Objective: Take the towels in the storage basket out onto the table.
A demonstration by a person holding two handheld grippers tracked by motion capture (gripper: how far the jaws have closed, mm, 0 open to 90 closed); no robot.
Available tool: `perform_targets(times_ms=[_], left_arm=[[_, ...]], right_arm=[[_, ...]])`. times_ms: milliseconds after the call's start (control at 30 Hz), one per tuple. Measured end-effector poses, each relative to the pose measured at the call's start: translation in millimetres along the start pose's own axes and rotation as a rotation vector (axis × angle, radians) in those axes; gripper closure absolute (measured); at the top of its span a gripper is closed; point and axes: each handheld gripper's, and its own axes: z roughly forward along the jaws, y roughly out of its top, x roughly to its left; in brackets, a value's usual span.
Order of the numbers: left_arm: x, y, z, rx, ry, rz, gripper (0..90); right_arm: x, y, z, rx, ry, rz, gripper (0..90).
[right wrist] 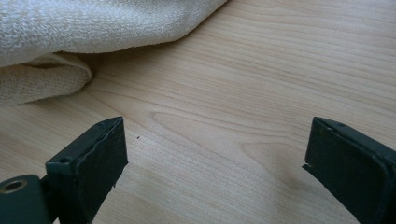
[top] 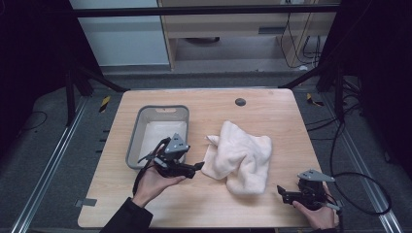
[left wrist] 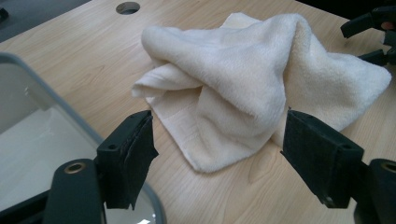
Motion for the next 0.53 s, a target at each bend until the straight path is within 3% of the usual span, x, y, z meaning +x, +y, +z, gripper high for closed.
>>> perform_targets(times_ms=[367, 533], left_arm=[[17.9, -38.2, -45.6, -0.095, 0.094, -0.09, 25.0], [25.4, -56.6, -60.6, -0.125, 0.116, -0.13, 25.1]], right_arm=[[-0.5, -1.4, -0.1, -0.003, -0.007, 0.005, 5.1], [-1.3, -1.9, 0.6, -0.004, -0.015, -0.001, 4.9]])
